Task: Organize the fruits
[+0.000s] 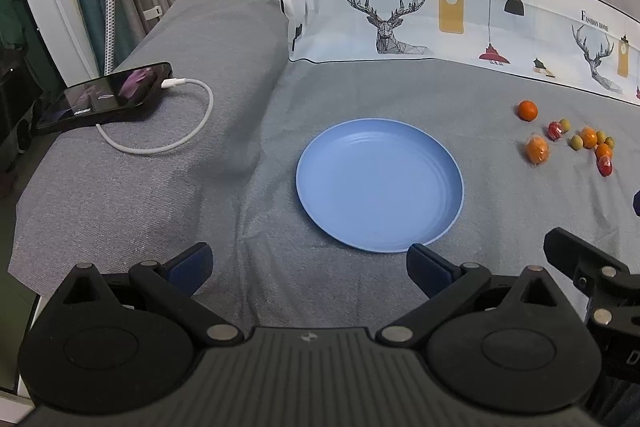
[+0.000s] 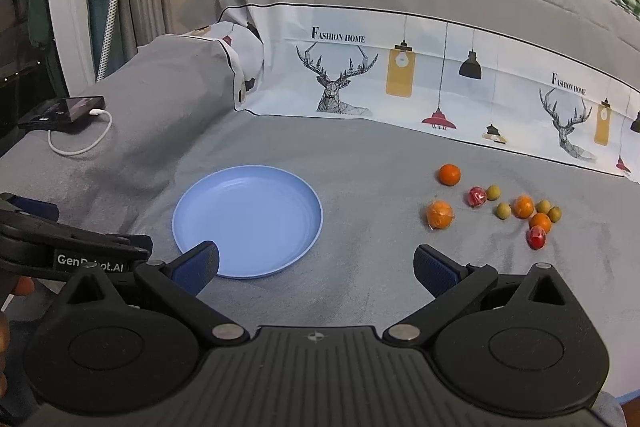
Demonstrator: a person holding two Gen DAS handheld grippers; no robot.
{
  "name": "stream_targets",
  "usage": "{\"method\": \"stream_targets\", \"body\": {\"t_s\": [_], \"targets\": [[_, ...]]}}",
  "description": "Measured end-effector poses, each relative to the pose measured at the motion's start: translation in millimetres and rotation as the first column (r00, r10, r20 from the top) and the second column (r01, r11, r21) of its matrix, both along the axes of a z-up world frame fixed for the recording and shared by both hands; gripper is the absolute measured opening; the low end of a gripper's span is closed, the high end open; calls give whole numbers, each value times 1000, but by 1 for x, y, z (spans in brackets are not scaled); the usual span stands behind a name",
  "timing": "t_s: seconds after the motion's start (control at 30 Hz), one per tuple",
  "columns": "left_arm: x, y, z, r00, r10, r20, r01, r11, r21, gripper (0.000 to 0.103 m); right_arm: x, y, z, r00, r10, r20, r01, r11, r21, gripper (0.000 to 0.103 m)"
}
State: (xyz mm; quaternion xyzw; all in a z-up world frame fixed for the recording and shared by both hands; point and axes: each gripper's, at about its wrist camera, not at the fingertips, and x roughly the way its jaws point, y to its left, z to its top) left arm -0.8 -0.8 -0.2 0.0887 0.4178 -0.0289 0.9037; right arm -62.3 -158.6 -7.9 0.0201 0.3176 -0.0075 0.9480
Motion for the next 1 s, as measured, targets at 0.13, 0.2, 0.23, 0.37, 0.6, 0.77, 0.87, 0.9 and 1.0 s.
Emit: {"method": "stream_targets", "body": {"t_s": [0.13, 0.2, 0.23, 0.37, 0.6, 0.77, 0.87, 0.9, 1.0], "targets": [[0, 1, 0, 1000, -2, -2, 2, 1000, 0, 103, -1, 3, -1, 1000, 10, 0, -10, 1000, -4, 103], [0, 1, 0, 1000, -1, -4, 1, 1000, 1, 103, -1, 3, -1, 1000, 11, -1, -11, 1000, -2, 103], [0, 2, -1, 1000, -1, -5, 1, 1000, 1, 103, -1, 3, -2, 1000, 12, -2, -12, 1000, 0, 103], [1, 3, -2, 1000, 0, -9, 0, 1000, 0, 103, 0, 3, -2, 1000, 12, -2, -12, 1000, 0, 103], [1, 2, -3, 1000, -6, -10, 6, 1000, 1, 103, 1, 2, -4, 1000, 17, -6, -17, 1000, 5, 103], [1, 0, -3, 1000, -11, -8, 11, 1000, 1, 103, 2, 5, -5, 1000, 20, -8, -20, 1000, 2, 103], [1, 0, -4, 1000, -9, -11, 9, 1000, 4, 103, 2, 5, -6, 1000, 19, -9, -19, 1000, 1, 103], [2, -1, -4, 1000, -9, -14, 9, 1000, 3, 103, 2, 5, -6, 1000, 18, -10, -18, 1000, 2, 103], [3, -1, -5, 1000, -8, -20, 8, 1000, 3, 103, 2, 6, -6, 1000, 14, -11, -14, 1000, 5, 103]]}}
